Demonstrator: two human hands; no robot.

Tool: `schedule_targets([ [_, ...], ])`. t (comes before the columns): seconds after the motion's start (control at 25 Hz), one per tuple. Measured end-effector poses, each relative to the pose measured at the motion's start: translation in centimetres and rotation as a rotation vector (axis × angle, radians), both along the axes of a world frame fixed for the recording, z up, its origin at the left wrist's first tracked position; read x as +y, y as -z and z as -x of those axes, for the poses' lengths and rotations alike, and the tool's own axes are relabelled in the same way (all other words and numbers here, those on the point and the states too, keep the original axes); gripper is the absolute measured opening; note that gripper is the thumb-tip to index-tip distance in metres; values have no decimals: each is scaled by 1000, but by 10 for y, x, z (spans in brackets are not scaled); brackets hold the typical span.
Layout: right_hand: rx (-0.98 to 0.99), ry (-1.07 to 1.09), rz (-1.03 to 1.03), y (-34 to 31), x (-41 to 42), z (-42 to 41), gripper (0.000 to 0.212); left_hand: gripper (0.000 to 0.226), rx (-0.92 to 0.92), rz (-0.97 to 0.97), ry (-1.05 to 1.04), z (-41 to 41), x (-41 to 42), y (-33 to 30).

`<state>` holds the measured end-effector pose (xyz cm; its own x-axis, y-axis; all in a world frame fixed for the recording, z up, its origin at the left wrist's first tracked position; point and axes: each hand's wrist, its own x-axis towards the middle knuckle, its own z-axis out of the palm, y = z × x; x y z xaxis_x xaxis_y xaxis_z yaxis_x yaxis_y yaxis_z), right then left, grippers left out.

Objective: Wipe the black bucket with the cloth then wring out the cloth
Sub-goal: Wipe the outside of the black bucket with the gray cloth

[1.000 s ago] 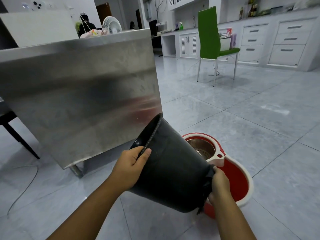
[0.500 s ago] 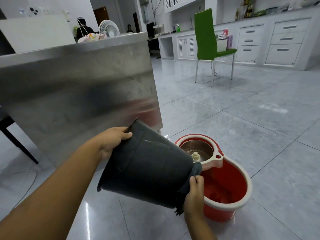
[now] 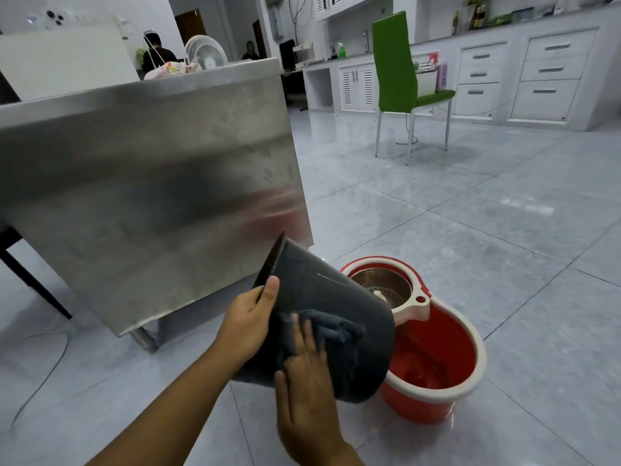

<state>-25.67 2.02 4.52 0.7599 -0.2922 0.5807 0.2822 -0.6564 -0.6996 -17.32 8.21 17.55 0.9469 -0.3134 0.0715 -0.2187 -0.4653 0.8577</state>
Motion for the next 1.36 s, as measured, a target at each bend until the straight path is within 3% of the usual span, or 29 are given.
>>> schedule_targets([
  [0.16,-12,21,60,-45,-20,-16,27,56,-2,82,55,2,8,1],
  [0.32,33,188,-282,-31,-78,-25,15,46,-118,76,-39,-6,15,0],
  [0.44,67,251,-446,0,-71,-12,17,49,-156,65,-97,-14,21,4],
  [0.6,43,161,-255,-2,-11,-5,12,44,-75,76,12,-14,19,12],
  [0.72,-50,15,-128,-48,-12,-17,32,36,-162,-55,154,-5,16,18],
  [0.76,-64,21,-144,-62,-24,-22,29,36,-211,-96,212,-2,16,19],
  [0.84,8,91,-278,-72,-65,-28,11,40,-300,-129,264,3,16,21],
  [0.96,283,328,-524,-50,-117,-14,18,47,-320,-77,181,3,19,19],
  [1.04,224,449,-552,-28,-107,1,17,47,-313,-36,117,2,17,16],
  [1.12,86,395,-470,-11,-66,6,10,43,-251,-4,54,1,11,13],
  [1.24,36,156,-160,-8,-13,2,11,42,-165,29,31,2,3,12],
  [1.36,-34,79,67,-33,-20,-10,19,40,-137,38,90,4,4,17],
])
